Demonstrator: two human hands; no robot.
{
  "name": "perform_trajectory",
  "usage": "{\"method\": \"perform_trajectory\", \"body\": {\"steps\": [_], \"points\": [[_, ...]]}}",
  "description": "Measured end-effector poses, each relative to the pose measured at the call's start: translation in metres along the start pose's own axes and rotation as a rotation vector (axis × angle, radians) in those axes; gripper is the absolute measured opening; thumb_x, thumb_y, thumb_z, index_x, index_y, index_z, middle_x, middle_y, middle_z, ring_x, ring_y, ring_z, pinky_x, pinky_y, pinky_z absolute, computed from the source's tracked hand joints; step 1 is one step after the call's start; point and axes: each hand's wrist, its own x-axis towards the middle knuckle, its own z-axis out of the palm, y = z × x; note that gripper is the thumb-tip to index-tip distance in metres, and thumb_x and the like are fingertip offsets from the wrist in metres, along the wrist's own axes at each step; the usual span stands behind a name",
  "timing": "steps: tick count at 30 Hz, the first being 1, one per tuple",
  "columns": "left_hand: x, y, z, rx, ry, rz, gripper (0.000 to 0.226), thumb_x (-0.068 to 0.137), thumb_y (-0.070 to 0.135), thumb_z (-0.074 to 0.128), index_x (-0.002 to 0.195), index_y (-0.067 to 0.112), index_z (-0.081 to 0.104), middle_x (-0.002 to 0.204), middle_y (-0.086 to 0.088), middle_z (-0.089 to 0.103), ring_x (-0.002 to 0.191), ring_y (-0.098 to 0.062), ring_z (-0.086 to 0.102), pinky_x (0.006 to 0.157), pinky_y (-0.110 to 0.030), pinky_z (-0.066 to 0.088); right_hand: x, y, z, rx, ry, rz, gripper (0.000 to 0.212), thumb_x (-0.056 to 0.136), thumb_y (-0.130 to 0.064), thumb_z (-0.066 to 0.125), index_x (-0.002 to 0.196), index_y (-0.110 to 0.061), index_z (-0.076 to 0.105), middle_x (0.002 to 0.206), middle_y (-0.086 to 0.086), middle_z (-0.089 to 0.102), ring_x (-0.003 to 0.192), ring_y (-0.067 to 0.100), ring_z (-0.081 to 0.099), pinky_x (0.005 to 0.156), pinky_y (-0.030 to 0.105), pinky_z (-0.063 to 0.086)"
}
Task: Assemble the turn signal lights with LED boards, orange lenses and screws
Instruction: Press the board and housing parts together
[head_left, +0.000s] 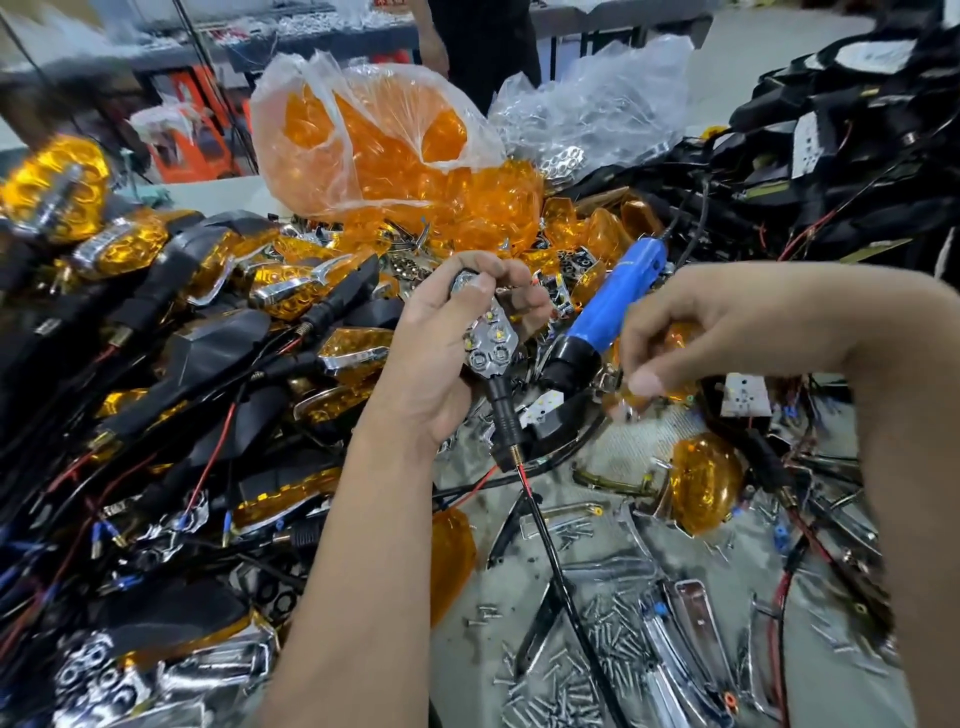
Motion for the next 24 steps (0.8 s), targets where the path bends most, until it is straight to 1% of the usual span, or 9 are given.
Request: {"method": "perform_trajectory", "body": {"steps": [1, 5, 7, 9, 12, 14, 18, 21, 24], "points": [[0.000, 0.000, 0.000, -0.001, 0.007, -0.003, 0.020, 0.107, -0.003, 0.041, 0.098, 0.005, 0.057, 0.094, -0.009, 0.070, 0.087, -0.027, 0.070, 0.087, -0.040, 0.060, -0.002, -0.001, -0.004, 0.054, 0.088, -0.079, 0.025, 0.091, -0.055, 0.071, 0.091, -0.031, 0.077, 0.092, 0.000, 0.073, 0.089, 0.025, 0.068, 0.082, 0.049, 0.053], [0.003, -0.002, -0.003, 0.014, 0.088, -0.053, 0.021, 0.106, -0.003, 0.042, 0.096, 0.004, 0.059, 0.089, -0.011, 0.068, 0.083, -0.027, 0.068, 0.083, -0.040, 0.061, 0.018, -0.009, -0.003, 0.591, 0.486, -0.259, 0.025, 0.104, -0.038, 0.053, 0.095, -0.019, 0.065, 0.095, -0.002, 0.075, 0.095, 0.019, 0.074, 0.077, 0.034, 0.063], [0.006, -0.004, -0.006, 0.036, 0.131, -0.093, 0.023, 0.106, -0.003, 0.042, 0.095, 0.005, 0.060, 0.087, -0.011, 0.066, 0.079, -0.026, 0.066, 0.077, -0.039, 0.060, 0.038, -0.013, 0.001, 0.683, 0.588, -0.256, 0.027, 0.110, -0.036, 0.045, 0.096, -0.017, 0.059, 0.084, -0.001, 0.071, 0.080, 0.025, 0.074, 0.062, 0.037, 0.063], [0.007, -0.006, -0.009, 0.042, 0.166, -0.130, 0.026, 0.106, -0.004, 0.042, 0.092, 0.006, 0.062, 0.083, -0.009, 0.062, 0.074, -0.024, 0.061, 0.069, -0.037, 0.058, 0.056, -0.014, 0.006, 0.633, 0.656, -0.249, 0.030, 0.112, -0.039, 0.042, 0.094, -0.019, 0.056, 0.072, -0.002, 0.063, 0.060, 0.024, 0.063, 0.044, 0.028, 0.051], [0.009, -0.007, -0.015, 0.027, 0.236, -0.163, 0.027, 0.104, -0.005, 0.043, 0.091, 0.005, 0.064, 0.076, -0.007, 0.058, 0.066, -0.021, 0.055, 0.061, -0.034, 0.055, 0.075, -0.011, 0.015, 0.686, 0.625, -0.231, 0.028, 0.111, -0.034, 0.048, 0.095, -0.013, 0.058, 0.070, 0.005, 0.052, 0.056, 0.019, 0.046, 0.041, 0.023, 0.037], [0.010, -0.007, -0.016, 0.014, 0.257, -0.177, 0.025, 0.103, -0.005, 0.045, 0.093, 0.005, 0.065, 0.076, -0.007, 0.061, 0.066, -0.020, 0.057, 0.060, -0.034, 0.055, 0.081, -0.007, 0.021, 0.687, 0.532, -0.210, 0.021, 0.107, -0.027, 0.057, 0.103, -0.008, 0.065, 0.077, 0.003, 0.064, 0.062, 0.014, 0.050, 0.047, 0.021, 0.041], [0.014, -0.009, -0.019, 0.253, 0.333, -0.207, 0.024, 0.096, 0.000, 0.053, 0.102, 0.009, 0.074, 0.088, -0.003, 0.076, 0.096, -0.025, 0.062, 0.081, -0.039, 0.051, 0.083, -0.007, 0.035, 0.805, 0.312, -0.288, 0.018, 0.094, -0.019, 0.069, 0.109, -0.009, 0.071, 0.087, 0.005, 0.073, 0.071, 0.008, 0.061, 0.057, 0.018, 0.043], [0.014, -0.009, -0.018, 0.211, 0.340, -0.235, 0.025, 0.102, 0.003, 0.051, 0.118, 0.000, 0.070, 0.096, -0.012, 0.074, 0.088, -0.027, 0.067, 0.075, -0.035, 0.056, 0.087, -0.013, 0.046, 0.820, 0.395, -0.296, 0.019, 0.103, -0.017, 0.060, 0.110, -0.007, 0.075, 0.104, 0.019, 0.073, 0.087, 0.018, 0.063, 0.071, 0.030, 0.052], [0.014, -0.010, -0.014, 0.240, 0.354, -0.229, 0.023, 0.101, 0.002, 0.052, 0.116, -0.003, 0.069, 0.098, -0.015, 0.073, 0.094, -0.031, 0.066, 0.092, -0.048, 0.057, 0.093, -0.019, 0.053, 0.773, 0.491, -0.237, 0.024, 0.109, -0.013, 0.052, 0.105, -0.008, 0.076, 0.112, 0.022, 0.070, 0.090, 0.022, 0.068, 0.080, 0.045, 0.060]]}}
